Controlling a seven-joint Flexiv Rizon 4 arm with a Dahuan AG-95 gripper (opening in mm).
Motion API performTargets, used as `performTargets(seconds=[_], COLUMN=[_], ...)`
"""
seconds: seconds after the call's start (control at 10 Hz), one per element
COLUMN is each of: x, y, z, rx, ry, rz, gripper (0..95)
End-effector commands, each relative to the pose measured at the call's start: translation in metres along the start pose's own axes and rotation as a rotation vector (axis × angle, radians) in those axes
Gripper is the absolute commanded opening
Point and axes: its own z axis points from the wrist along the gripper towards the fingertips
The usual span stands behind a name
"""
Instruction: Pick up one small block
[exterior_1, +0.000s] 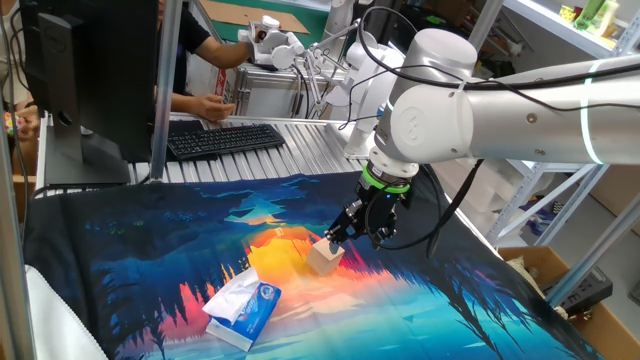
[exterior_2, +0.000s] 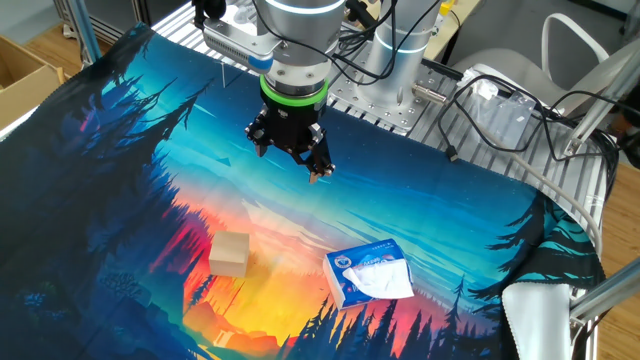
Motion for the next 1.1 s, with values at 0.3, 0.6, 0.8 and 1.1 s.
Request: performTargets(seconds=[0.3, 0.6, 0.8, 1.1], x=[0.0001, 0.0001, 0.0000, 0.0000], y=[0.0001, 0.0001, 0.0001, 0.0002], z=[0.0001, 0.0001, 0.0002, 0.0003], rx=[0.043, 0.043, 0.042, 0.043], ry=[0.003, 0.005, 0.006, 0.006], rz=[-0.135, -0.136, -0.136, -0.137], gripper=[0.0, 0.0, 0.0, 0.0])
